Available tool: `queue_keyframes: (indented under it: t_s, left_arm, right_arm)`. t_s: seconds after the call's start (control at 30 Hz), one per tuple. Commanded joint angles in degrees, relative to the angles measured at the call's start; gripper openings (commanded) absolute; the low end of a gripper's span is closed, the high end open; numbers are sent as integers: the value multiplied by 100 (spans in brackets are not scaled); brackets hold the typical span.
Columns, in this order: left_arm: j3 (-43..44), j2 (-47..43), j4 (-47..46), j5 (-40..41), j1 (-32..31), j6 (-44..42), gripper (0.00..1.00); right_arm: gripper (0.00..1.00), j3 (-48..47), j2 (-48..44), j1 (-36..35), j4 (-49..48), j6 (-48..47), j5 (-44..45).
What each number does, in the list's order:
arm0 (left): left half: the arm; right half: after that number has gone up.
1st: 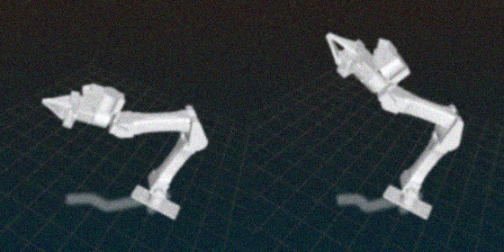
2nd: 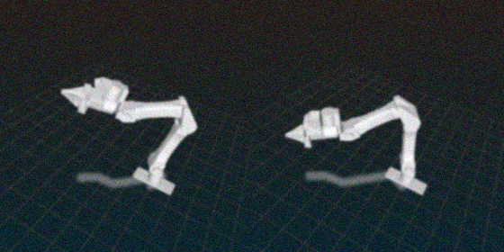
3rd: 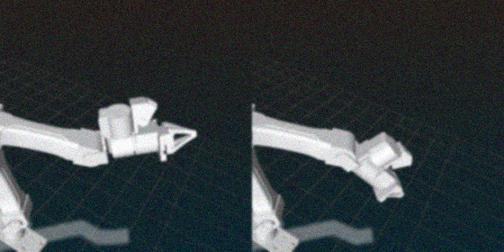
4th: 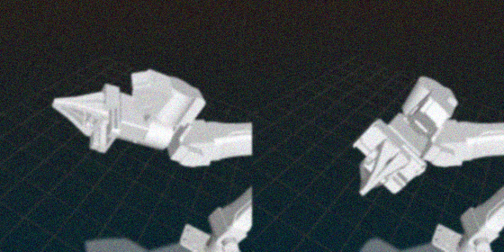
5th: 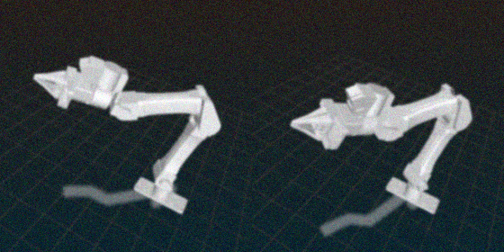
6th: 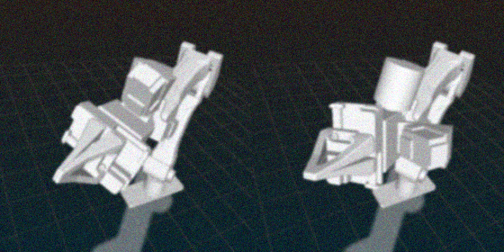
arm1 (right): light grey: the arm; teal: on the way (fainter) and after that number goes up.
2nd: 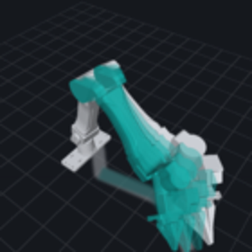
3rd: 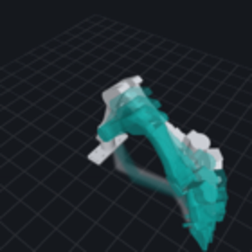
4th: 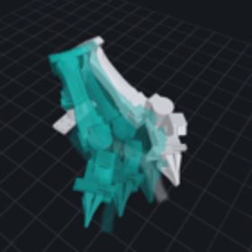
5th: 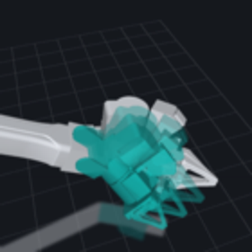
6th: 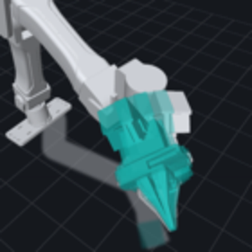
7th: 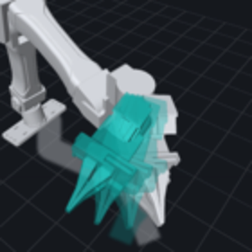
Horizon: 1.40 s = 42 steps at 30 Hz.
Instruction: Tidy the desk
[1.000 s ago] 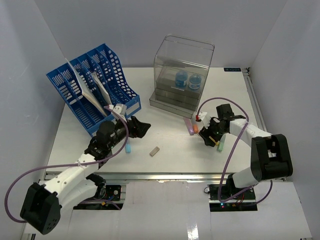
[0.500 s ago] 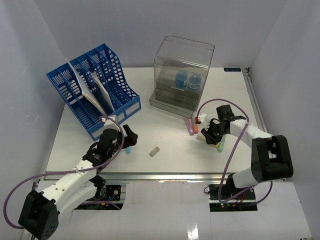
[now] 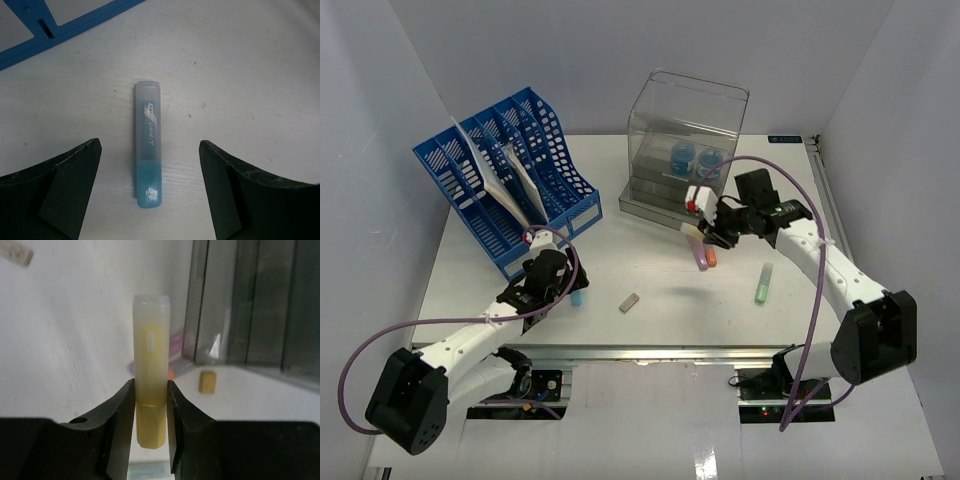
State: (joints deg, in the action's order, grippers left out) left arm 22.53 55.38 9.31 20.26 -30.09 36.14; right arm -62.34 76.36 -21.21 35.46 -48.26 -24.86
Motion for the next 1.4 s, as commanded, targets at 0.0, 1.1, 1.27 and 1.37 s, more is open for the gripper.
queue_keyframes:
  t_s: [0.0,1.1,1.27,1.37]
  left_arm:
    - [347,282,153,215,20,99,90]
    - [1212,3163,886,-176,-294,749,40]
    - [1216,3129,880,-448,-559,865,18]
    - [1346,2866,863,-865,-767,894,15]
  right_arm:
    - [9,-861,848,-537,-955,761,880]
    - [84,437,-1030,331,-1608,1387,-253]
    - [89,1110,-1630,1303,-1621,1332,-816]
    - [98,1637,-2098,1855,-1859,1220,-1032]
